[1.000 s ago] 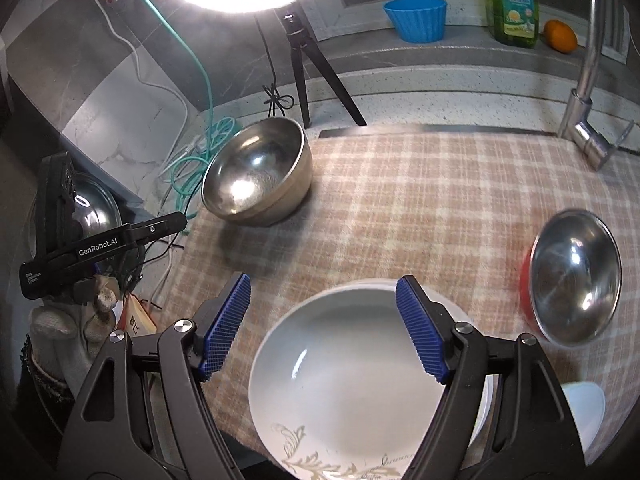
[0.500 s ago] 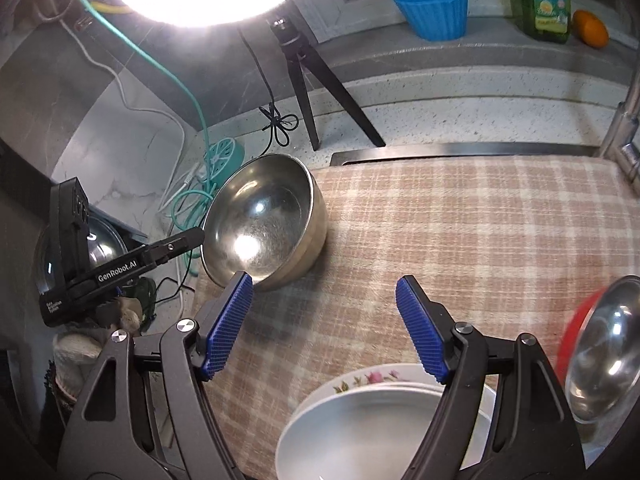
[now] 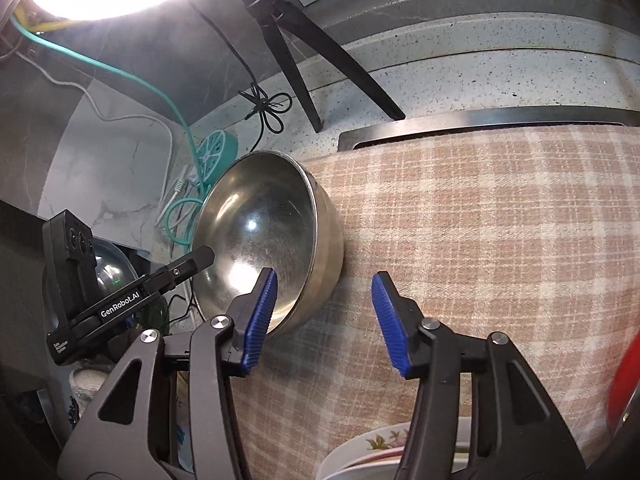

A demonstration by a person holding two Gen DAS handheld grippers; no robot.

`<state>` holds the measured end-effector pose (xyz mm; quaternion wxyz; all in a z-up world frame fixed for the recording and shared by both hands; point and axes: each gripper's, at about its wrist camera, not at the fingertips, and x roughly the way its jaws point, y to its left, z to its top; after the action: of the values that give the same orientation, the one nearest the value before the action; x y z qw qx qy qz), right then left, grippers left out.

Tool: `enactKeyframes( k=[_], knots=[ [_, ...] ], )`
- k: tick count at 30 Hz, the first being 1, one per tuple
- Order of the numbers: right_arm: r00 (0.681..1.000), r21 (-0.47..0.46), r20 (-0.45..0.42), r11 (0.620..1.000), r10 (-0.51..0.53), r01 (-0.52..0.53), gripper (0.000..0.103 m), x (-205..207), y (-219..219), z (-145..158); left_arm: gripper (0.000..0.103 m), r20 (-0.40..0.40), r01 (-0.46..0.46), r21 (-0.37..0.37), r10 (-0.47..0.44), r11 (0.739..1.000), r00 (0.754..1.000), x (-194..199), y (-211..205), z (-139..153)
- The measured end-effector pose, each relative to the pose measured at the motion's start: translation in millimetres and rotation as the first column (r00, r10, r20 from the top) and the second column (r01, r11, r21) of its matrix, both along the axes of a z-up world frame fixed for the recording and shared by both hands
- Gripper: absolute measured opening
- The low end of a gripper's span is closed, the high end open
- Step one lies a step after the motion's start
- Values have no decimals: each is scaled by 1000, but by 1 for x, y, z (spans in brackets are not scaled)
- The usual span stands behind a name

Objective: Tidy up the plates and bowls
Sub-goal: 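Move the left gripper to the large steel bowl and close on its rim, then carry the steel bowl beside the plate stack, set it down, open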

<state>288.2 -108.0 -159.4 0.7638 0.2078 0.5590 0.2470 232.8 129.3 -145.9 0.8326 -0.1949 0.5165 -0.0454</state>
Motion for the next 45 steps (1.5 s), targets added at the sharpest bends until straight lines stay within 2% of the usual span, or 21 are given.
enactKeyframes(
  k=[2, 5, 8, 12, 23, 35, 45],
  knots=[
    [1000, -5, -12, 1000, 7, -8, 45, 2, 4, -3, 24, -7, 2, -10, -2, 1000, 1000, 1, 0, -3],
    [999, -16, -20, 1000, 26, -26, 30, 4, 12, -6, 19, -12, 6, -11, -6, 1000, 1000, 2, -1, -5],
    [999, -15, -16, 999, 46, -46, 18, 4, 18, -6, 18, -13, 8, -12, -9, 1000, 1000, 2, -1, -5],
    [999, -50, 2, 998, 50, -50, 17, 1, 23, -1, 18, -12, 12, -5, -12, 1000, 1000, 2, -2, -5],
    [998, -44, 10, 997, 66, -66, 17, -21, 22, 7, 18, 4, 8, 11, -8, 1000, 1000, -21, -8, 1],
    [993, -13, 31, 993, 115, -115, 18, -82, 16, 17, 18, 44, -11, 6, 11, 1000, 999, -84, -10, 15],
    [985, -12, 30, 985, 171, -170, 18, -133, 12, 12, 18, 27, -18, 6, 18, 1000, 999, -140, -17, 11]
  ],
)
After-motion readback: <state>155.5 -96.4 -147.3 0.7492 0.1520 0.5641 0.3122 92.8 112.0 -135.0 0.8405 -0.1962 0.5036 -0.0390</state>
